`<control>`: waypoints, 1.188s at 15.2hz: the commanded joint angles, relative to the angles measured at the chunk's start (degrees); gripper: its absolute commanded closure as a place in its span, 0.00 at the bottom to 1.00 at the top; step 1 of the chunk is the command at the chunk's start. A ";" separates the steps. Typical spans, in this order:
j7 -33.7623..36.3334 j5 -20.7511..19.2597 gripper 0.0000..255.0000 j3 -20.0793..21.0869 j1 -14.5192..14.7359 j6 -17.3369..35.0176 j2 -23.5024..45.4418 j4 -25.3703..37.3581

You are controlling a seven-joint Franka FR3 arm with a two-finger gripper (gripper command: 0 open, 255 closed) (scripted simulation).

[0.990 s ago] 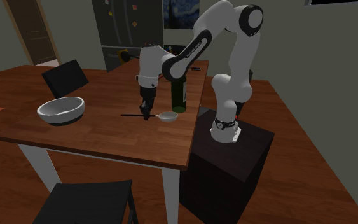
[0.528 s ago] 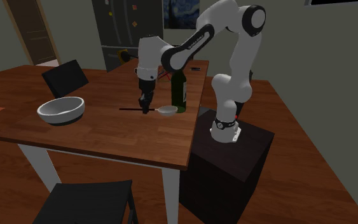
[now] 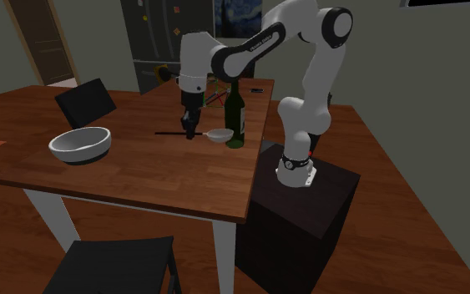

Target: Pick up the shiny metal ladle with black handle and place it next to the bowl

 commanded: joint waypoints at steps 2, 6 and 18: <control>-0.05 -0.01 1.00 0.05 -0.03 -2.62 -0.53 2.07; -4.20 0.39 1.00 -2.92 -0.91 -2.61 3.68 6.28; -21.60 8.22 1.00 -12.41 -5.13 -5.66 24.32 28.51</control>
